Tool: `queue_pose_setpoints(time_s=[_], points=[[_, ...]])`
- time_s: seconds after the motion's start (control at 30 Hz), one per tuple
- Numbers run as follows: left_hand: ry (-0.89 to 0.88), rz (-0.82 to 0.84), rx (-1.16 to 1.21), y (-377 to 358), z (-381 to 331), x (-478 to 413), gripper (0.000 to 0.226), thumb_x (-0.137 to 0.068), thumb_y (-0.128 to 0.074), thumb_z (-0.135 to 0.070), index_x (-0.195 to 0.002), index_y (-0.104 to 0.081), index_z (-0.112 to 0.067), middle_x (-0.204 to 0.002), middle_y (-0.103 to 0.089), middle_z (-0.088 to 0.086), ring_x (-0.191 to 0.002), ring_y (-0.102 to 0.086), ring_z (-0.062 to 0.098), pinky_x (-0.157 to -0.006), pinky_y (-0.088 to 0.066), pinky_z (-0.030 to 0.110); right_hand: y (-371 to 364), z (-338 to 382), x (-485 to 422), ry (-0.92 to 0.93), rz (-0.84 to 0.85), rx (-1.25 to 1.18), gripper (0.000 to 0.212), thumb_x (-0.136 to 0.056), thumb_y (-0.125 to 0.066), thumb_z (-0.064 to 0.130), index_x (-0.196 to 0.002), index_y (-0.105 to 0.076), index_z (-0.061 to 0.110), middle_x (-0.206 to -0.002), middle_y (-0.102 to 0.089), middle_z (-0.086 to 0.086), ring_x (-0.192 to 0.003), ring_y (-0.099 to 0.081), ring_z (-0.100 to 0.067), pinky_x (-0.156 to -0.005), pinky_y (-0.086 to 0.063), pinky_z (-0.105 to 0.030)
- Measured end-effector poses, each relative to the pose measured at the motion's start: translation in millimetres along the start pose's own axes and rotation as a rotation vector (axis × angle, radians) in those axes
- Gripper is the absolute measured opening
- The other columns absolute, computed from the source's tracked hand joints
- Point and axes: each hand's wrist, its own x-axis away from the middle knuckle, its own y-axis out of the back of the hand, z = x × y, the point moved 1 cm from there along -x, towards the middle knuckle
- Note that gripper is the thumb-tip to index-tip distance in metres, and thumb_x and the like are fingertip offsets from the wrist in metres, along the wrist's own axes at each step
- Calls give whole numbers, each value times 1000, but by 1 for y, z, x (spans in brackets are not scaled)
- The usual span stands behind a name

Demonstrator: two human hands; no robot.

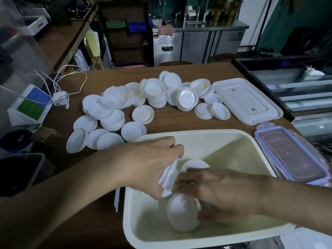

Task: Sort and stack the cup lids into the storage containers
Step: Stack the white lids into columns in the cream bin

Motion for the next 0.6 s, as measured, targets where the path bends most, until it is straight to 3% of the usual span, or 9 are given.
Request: queue_pose_setpoints(time_s=[0.07, 0.2, 0.43, 0.6], points=[[-7, -10, 20, -1, 1, -2, 73, -76, -80, -41, -134, -35, -36, -112, -37, -16, -106, -47, 6, -80, -51, 33, 3, -2, 2, -5, -4, 35, 55, -90, -69, 46, -138, -51, 25, -134, -50, 6, -121, -48, -17, -102, -46, -32], [30, 22, -34, -3, 6, -8, 63, -78, -81, -51, -123, -40, -35, -106, -42, -14, -100, -43, 8, -77, -45, 33, 9, -1, 8, -33, 22, 11, 46, -89, -70, 46, -130, -60, 28, -119, -53, 11, -108, -48, -10, -87, -47, -28], [78, 65, -124, -8, 10, -16, 64, -76, -83, -56, -123, -47, -32, -108, -46, -11, -100, -51, 14, -68, -40, 34, 6, 0, 18, -63, 82, 21, 43, -95, -57, 47, -131, -63, 26, -119, -52, 7, -107, -49, -13, -89, -48, -33], [93, 94, -121, -13, 7, -19, 65, -76, -83, -56, -125, -48, -31, -107, -44, -12, -95, -46, 13, -56, -26, 30, 9, 0, 21, -76, 47, 23, 43, -92, -59, 44, -132, -62, 28, -122, -51, 9, -110, -48, -11, -91, -50, -30]])
